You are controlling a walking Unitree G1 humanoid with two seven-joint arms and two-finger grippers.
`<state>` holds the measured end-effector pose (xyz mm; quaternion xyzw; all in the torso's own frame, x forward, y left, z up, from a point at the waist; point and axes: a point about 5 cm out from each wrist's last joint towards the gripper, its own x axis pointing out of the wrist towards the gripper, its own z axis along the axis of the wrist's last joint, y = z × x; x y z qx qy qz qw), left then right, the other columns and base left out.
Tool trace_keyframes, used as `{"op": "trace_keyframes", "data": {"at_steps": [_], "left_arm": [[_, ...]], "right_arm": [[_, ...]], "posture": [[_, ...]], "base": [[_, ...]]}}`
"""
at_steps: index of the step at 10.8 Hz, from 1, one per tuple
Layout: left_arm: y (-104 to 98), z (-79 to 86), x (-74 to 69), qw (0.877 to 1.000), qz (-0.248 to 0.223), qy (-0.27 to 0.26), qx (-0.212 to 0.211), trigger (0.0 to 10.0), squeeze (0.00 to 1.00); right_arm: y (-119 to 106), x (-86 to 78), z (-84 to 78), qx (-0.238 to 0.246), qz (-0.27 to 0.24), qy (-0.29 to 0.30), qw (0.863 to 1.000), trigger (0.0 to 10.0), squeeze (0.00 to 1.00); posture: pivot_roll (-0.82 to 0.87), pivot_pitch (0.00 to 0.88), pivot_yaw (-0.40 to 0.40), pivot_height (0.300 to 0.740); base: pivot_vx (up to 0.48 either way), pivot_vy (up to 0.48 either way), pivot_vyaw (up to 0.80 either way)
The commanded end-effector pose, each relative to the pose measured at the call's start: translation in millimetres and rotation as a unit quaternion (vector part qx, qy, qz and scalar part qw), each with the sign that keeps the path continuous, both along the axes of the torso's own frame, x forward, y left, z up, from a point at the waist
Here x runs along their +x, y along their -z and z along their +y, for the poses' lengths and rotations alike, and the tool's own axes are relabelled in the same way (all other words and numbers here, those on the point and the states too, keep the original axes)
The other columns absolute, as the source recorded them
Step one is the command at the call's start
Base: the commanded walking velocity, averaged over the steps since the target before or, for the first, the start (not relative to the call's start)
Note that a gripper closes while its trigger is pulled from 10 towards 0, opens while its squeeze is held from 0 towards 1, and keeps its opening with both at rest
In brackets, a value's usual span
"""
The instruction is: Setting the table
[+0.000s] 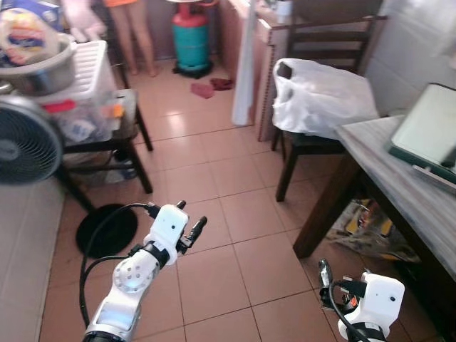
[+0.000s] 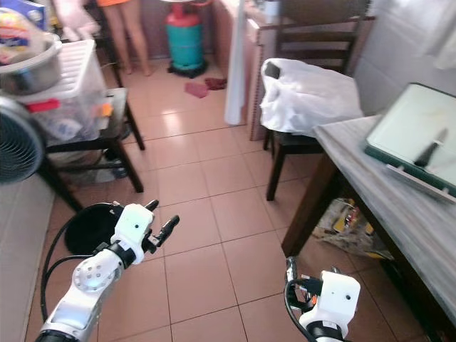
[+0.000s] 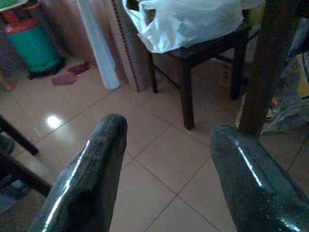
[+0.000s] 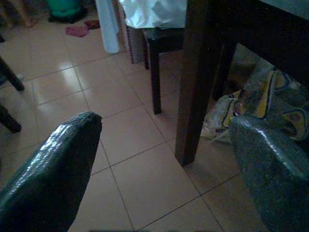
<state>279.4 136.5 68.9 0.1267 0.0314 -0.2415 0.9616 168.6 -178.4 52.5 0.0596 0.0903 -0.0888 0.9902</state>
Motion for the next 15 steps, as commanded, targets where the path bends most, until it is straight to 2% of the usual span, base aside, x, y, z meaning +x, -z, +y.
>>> {"op": "trace_keyframes", "data": {"at_steps": [1,4,6,10,13,14,15], "left_arm": [[0,-1.2,0.8,1.000,-0.003,0.000,0.005,10.0,0.00],[-2,1.8,2.1,1.000,-0.003,-0.025,-0.001,10.0,0.00],[-8,-3.3,9.0,0.999,-0.013,-0.047,-0.009,10.0,0.00],[-7,-5.1,10.1,0.998,-0.012,-0.056,-0.008,10.0,0.00],[-8,-3.0,10.9,0.998,-0.013,-0.062,0.000,10.0,0.00],[-10,0.1,11.7,0.997,-0.016,-0.078,0.002,10.0,0.00],[-9,0.1,11.1,0.998,-0.012,-0.069,-0.003,10.0,0.00]], "right_arm": [[-4,-0.4,-3.1,-0.005,-0.004,0.004,1.000,10.0,0.00],[-5,1.0,-1.2,-0.004,-0.006,-0.003,1.000,10.0,0.00],[-10,4.4,-2.4,-0.016,-0.014,-0.018,1.000,10.0,0.00],[-15,13.8,-10.3,-0.028,-0.020,-0.028,0.999,10.0,0.00],[-17,13.4,-6.5,-0.023,-0.021,-0.033,0.999,10.0,0.00],[-19,11.4,-7.3,-0.027,-0.024,-0.036,0.999,10.0,0.00],[-20,10.2,-9.4,-0.029,-0.025,-0.036,0.999,10.0,0.00]], "posture": [[0.01,0.094,0.026,0.740],[0.02,0.094,0.013,0.740],[0.02,0.098,-0.002,0.740],[0.03,0.098,-0.020,0.740],[0.03,0.102,-0.017,0.740],[0.03,0.104,-0.015,0.740],[0.03,0.103,-0.015,0.740]], "base": [[0.000,0.000,-0.77],[0.000,0.000,-0.77],[0.000,0.000,-0.77],[0.000,0.000,-0.77],[0.000,0.000,-0.77],[0.000,0.000,0.00],[0.000,0.000,0.00]]}}
